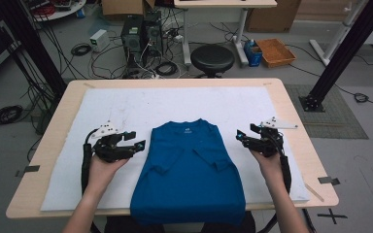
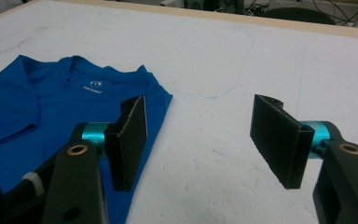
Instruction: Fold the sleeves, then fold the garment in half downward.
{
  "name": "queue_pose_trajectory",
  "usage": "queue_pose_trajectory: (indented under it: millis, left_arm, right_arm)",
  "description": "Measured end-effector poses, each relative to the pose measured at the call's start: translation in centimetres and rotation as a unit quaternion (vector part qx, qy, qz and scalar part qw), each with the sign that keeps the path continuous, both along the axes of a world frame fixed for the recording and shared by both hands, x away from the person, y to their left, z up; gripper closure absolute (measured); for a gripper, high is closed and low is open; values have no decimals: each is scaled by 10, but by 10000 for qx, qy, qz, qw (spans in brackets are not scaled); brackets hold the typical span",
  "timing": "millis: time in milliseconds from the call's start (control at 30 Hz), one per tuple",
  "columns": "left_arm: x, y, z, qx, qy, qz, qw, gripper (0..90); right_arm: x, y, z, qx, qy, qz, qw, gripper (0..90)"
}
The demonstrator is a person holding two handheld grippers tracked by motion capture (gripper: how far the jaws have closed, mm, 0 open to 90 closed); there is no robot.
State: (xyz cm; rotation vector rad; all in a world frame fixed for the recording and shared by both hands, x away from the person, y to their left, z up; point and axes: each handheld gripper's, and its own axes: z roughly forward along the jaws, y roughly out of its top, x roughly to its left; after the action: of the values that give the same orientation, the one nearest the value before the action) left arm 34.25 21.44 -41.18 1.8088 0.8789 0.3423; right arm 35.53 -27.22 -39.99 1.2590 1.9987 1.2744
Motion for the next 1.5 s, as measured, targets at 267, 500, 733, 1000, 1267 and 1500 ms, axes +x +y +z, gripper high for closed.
queue_pose_trajectory:
  millis: [267,500,733,1000,1267,1500]
  left_arm:
    - [-2,-4,3,10,-42,-24,10000,372]
    - [-3,-5,3,58,-63,-56,9999,372]
    - [-4,-7,6,52,-135,-93,9999,372]
    - [-3,-7,5,58,-44,-94,9999,365]
    - [27,-13,7,85,317,289,9990,398]
    - [60,-26,-9,73,704,442,9965,416]
  right_arm:
    - [0,2,0,10,24,33,10000,352]
    - [2,4,-1,17,64,27,10000,347]
    - [2,7,1,24,26,47,10000,342]
    - [8,11,1,74,53,84,9999,322]
    - [27,23,1,79,147,223,9996,428]
    - [48,37,-9,-42,427,364,9984,509]
